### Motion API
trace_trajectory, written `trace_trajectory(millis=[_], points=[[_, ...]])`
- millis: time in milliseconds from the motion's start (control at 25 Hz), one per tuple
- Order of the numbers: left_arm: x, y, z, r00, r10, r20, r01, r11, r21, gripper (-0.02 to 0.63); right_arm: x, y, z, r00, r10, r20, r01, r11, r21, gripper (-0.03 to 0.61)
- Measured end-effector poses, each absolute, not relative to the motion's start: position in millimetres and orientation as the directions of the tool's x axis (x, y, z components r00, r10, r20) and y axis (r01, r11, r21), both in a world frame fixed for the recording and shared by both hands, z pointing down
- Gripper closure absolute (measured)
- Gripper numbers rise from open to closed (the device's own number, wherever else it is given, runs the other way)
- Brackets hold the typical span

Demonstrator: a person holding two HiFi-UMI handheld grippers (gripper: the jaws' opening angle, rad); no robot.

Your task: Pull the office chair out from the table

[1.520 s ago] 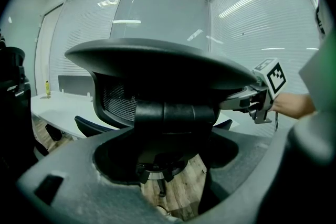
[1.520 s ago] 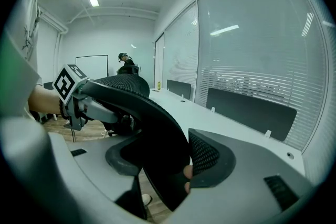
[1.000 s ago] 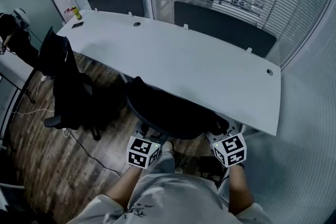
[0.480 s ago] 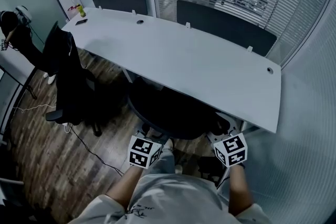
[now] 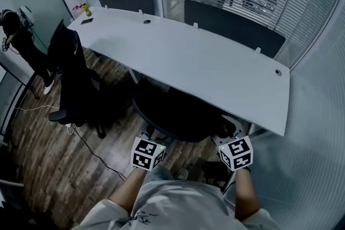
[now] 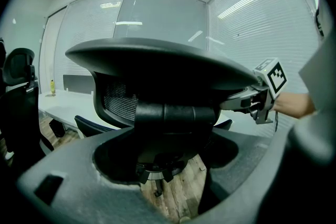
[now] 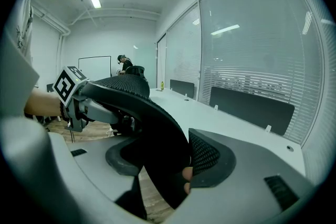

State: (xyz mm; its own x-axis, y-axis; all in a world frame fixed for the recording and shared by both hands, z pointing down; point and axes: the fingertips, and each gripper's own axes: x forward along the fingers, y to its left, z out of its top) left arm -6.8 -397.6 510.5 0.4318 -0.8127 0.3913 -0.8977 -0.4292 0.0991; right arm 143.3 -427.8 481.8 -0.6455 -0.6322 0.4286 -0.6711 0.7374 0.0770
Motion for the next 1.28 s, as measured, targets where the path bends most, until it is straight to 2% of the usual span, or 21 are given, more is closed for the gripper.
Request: trace_trajectory(millis=[1280], points=[[-48,-318,510,0.469,-0.786,0.403,-0.875,-0.475,0.092,0.281,102,-345,481,-0.609,-0.659,0.442,-0.708,0.702,0.072,0.364]])
